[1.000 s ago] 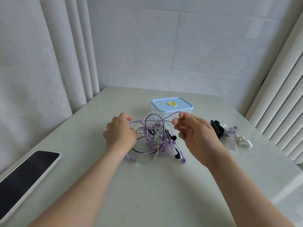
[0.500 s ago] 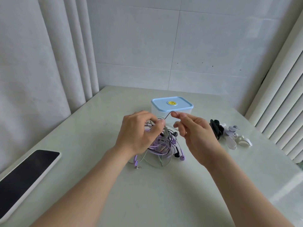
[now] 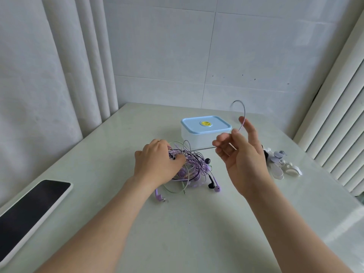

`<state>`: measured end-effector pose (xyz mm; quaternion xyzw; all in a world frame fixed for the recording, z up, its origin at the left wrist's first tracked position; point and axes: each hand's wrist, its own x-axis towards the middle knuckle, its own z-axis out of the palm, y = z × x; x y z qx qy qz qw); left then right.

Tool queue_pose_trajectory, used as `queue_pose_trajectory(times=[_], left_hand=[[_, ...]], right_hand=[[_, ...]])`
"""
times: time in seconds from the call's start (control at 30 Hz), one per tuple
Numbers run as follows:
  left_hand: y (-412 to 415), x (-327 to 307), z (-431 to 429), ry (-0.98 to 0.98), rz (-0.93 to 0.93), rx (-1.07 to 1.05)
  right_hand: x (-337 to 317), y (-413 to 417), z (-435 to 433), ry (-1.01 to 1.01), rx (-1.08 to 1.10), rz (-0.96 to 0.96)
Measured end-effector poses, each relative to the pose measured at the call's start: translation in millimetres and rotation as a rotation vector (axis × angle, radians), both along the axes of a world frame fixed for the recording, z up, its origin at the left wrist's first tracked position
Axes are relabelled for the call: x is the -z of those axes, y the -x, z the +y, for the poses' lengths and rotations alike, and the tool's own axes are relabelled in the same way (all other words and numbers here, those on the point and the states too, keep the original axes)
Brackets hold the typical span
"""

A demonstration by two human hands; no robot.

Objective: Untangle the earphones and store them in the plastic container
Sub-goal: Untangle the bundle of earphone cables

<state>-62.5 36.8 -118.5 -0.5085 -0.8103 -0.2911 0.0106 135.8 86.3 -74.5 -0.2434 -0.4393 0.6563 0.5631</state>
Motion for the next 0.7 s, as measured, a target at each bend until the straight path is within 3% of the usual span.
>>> queue_pose_trajectory(times=[0.17, 0.3, 0.47, 0.53, 0.63, 0.7], left_hand=[[1.7, 0.2, -2.1, -0.06, -0.035, 0.046], [3.1, 0.7, -2.7, -0.154, 0.006, 0.16], [5.5, 0.2, -0.9, -0.147, 0.021, 0.139], [6.1, 0.3, -0.7, -0.156, 0.013, 0.158], [4.4, 0.0, -0.6, -0.18, 0.014, 0.195], [3.1, -0.3, -0.6, -0.21, 0.017, 0.21]], right_hand=[[3.1, -0.2, 5.2, 0.056, 0.103, -0.071], [14.4, -0.7, 12.6, 0.131, 0.179, -0.332], [15.6, -5.7, 9.6, 0.027, 0.244, -0.717], [14.5, -4.8, 7.2, -0.093, 0.348, -0.797], [19.5, -0.6, 8.4, -0.478, 0.644, -0.883], [21.8, 4.7, 4.5, -0.68, 0.731, -0.872]])
